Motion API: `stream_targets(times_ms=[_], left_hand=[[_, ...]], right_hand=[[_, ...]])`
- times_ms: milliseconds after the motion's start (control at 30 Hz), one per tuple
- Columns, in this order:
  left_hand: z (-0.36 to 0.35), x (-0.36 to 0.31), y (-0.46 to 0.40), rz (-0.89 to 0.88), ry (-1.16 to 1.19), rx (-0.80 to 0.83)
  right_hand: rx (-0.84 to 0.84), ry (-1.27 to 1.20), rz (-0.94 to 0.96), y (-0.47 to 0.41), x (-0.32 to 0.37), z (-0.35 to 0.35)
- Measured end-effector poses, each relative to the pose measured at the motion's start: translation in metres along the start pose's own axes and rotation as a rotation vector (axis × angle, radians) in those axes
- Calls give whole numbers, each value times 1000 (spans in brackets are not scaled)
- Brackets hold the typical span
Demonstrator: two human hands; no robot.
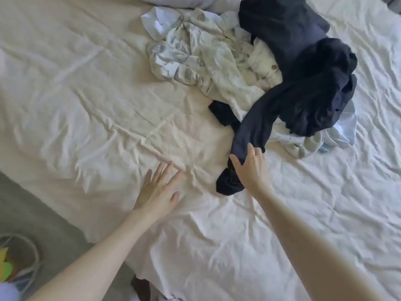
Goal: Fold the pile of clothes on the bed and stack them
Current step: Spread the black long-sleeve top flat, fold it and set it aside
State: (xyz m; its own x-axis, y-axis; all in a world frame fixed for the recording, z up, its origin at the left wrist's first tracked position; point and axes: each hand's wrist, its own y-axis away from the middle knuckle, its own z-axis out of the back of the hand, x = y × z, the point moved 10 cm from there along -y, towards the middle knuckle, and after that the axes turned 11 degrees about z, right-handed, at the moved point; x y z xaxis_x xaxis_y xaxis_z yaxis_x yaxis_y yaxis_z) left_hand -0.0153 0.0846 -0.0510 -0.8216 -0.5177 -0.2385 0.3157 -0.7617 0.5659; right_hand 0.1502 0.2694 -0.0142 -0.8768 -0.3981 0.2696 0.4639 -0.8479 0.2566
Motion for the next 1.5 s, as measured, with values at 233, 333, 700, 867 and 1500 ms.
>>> stream_targets(times_ms=[233,333,700,867,1500], left_hand=[[-59,6,-40,34,-49,-6],[-44,4,-42,75,144,-94],[-4,-83,-59,159,923,249],[-29,-45,-14,183,734,236],[-29,-42,1,379,1169,247]], right_hand=[[-151,-168,-140,-52,-40,-36],[-213,-301,-89,-38,-33,-39],[74,-626,373,100,69,-57],[1,-627,43,96,0,-39],[141,-559,165,93,35,-55]])
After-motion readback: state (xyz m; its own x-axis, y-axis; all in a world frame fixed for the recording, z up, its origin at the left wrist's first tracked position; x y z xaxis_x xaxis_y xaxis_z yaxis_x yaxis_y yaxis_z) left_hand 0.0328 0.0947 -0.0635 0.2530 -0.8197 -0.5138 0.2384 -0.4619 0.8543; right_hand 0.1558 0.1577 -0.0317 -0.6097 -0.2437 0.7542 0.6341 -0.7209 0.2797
